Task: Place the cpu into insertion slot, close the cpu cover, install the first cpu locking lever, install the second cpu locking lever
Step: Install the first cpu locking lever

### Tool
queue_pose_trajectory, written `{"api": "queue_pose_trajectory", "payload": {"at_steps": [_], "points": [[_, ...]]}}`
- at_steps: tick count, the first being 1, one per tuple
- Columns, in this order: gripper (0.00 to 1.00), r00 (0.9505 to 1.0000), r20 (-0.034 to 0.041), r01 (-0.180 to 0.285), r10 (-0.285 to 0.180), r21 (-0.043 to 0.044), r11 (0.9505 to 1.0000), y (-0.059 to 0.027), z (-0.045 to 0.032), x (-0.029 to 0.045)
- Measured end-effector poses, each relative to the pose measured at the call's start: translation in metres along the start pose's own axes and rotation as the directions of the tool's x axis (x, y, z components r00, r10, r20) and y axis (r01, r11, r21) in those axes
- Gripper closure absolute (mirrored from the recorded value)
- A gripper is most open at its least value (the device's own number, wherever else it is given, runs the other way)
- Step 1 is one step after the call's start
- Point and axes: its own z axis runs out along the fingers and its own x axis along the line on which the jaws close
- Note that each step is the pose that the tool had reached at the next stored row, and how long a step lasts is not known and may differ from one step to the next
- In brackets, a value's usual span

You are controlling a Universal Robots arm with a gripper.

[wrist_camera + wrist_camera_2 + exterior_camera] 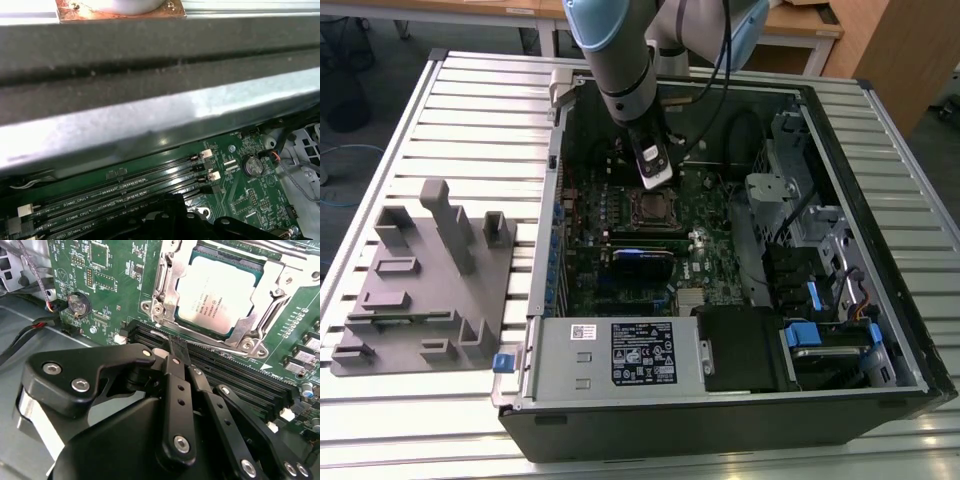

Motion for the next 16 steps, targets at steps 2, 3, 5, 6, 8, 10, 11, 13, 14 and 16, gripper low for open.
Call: {"api": "queue_pose_trajectory", "payload": {"at_steps": [2,3,5,6,8,10,11,13,14,16], "points": [[0.90,1.0000,0.0012,0.001,-0.001,0.0016,1.0000,-0.0001,0.0003,0.0001],[0.90,1.0000,0.0019,0.001,-0.001,0.0025,1.0000,-0.0002,0.0005,0.0001],[0.90,1.0000,0.0034,0.002,-0.002,0.0043,1.0000,-0.0004,0.0008,0.0002],[0.90,1.0000,0.0040,0.002,-0.002,0.0051,1.0000,-0.0006,0.0010,0.0003],[0.90,1.0000,0.0053,0.002,-0.002,0.0068,1.0000,-0.0010,0.0013,0.0003],[0.90,1.0000,0.0068,0.003,-0.003,0.0085,1.0000,-0.0015,0.0016,0.0003],[0.90,1.0000,0.0074,0.003,-0.003,0.0094,1.0000,-0.0017,0.0018,0.0003],[0.90,1.0000,0.0085,0.004,-0.004,0.0110,0.9999,-0.0019,0.0022,0.0003],[0.90,0.9999,0.0091,0.004,-0.004,0.0119,0.9999,-0.0020,0.0025,0.0004],[0.90,0.9999,0.0103,0.005,-0.005,0.0138,0.9999,-0.0022,0.0029,0.0006]]}}
